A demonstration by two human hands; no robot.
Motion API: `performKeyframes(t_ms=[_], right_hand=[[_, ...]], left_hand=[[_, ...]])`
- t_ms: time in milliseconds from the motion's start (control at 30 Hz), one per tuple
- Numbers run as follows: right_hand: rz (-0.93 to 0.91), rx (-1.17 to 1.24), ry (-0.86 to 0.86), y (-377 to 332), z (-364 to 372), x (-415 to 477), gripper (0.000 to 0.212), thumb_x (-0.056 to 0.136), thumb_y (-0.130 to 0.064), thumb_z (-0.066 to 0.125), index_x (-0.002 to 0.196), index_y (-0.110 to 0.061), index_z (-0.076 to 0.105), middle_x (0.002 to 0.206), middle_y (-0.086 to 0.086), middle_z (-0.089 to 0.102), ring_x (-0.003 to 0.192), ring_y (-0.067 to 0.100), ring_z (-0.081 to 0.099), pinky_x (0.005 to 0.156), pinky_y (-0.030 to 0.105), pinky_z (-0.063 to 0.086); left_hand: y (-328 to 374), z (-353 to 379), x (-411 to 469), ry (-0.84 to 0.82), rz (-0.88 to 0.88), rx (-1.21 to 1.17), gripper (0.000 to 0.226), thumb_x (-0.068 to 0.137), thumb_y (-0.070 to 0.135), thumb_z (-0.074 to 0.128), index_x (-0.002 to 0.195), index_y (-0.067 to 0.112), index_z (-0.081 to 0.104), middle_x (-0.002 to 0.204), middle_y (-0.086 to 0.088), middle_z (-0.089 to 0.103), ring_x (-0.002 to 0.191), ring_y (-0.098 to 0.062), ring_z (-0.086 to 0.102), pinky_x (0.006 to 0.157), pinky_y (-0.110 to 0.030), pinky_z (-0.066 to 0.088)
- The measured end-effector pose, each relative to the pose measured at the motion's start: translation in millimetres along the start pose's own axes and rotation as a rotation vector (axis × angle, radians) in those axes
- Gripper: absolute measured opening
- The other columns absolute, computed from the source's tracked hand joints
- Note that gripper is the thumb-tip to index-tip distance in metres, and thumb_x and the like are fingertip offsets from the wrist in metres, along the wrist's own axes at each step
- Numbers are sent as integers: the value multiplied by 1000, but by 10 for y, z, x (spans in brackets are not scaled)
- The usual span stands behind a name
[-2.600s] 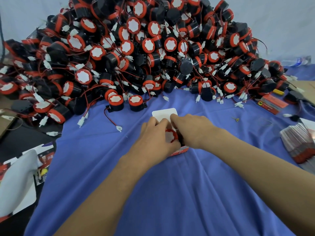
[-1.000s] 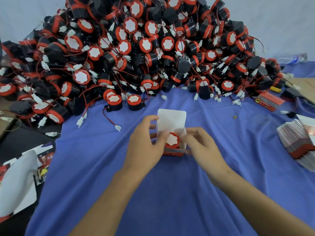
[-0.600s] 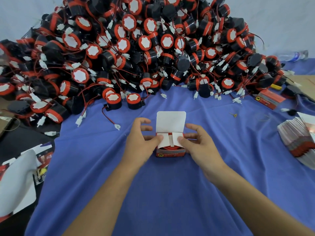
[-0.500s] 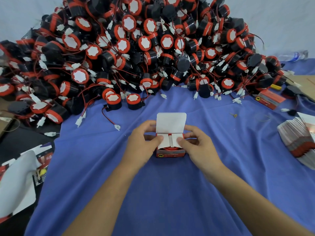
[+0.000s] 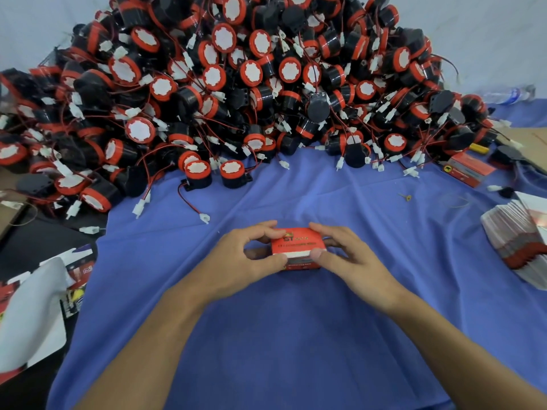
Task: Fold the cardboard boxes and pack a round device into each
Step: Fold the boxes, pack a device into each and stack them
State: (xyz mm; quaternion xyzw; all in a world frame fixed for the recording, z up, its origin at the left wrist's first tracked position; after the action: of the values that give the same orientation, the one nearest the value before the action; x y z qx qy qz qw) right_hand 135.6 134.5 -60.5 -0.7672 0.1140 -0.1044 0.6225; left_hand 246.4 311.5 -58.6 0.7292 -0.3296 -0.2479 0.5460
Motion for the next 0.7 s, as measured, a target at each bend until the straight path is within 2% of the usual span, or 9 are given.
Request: performKeyframes(t_ms=[67,167,267,333,433,467,533,633,700], right_hand=[[-35,-38,-12,18,6,-8,48,90,-11,76,133,-27,63,132,0,53,110,2,64,92,21,54],[-93,-129,-25,26,1,-3,52,89,-10,79,135,-27,63,148,-8,47,122,-9,56,94,25,56],[-137,-194,-5,30,-34,26,50,89,-13,80,132,-34,64,143,-19,54,127,1,57,95,31,58],[-203,-260,-16,0,-28,40,48,92,-14,77,130,-41,64,137,-23,57,129,5,56,91,25,58],[-247,-318,-21,-41,-11,64,43,95,-20,73,122,-53,66,139,-23,55,133,-2,51,83,16,55],[-250,-332,-8,-47,-20,81,39,96,-22,72,120,-53,68,139,-19,56,133,-3,51,81,16,54],[-248,-369,21,-43,-42,113,32,96,-24,72,120,-46,71,138,-13,59,131,-5,52,81,18,54],[-256,-402,16,-41,-40,129,30,96,-23,71,123,-37,73,138,-8,60,127,-3,55,80,12,51],[-256,-415,-16,-31,-31,106,32,98,-24,69,128,-35,70,145,-10,54,117,3,62,81,12,50]], left_hand=[[12,-26,2,25,11,87,38,83,35,86,119,34,73,147,15,53,132,16,46,104,-23,52],[29,-66,23,89,41,249,37,82,43,85,117,37,74,143,22,56,123,9,58,104,-25,51],[56,-51,31,80,122,399,32,85,48,80,115,39,72,135,28,56,120,13,56,97,-14,49],[79,-25,40,73,187,490,33,90,53,71,119,37,71,131,29,54,121,18,49,97,-11,46],[110,17,31,87,269,603,46,93,63,53,122,32,70,141,22,52,127,16,37,104,-6,31],[124,25,23,99,302,635,46,96,61,51,123,29,70,143,20,53,130,9,38,106,-7,28],[163,37,1,122,374,674,43,100,52,52,125,23,71,137,14,60,126,-2,46,106,-14,35],[218,35,-20,133,434,682,36,103,50,51,127,27,68,127,16,65,115,-3,51,101,-14,38],[243,46,-40,142,477,693,30,104,47,53,124,30,68,126,17,65,110,-6,54,99,-13,38]])
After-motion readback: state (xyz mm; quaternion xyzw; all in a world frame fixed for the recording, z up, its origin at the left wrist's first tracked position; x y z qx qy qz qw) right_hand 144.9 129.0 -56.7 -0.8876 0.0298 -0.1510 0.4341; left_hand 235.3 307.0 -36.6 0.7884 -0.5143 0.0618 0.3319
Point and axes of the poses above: each hand's wrist, its own x-axis towards the middle knuckle, its own z-axis out of the palm, y = z × x, the point moved 6 cm from there along x, towards the middle knuckle
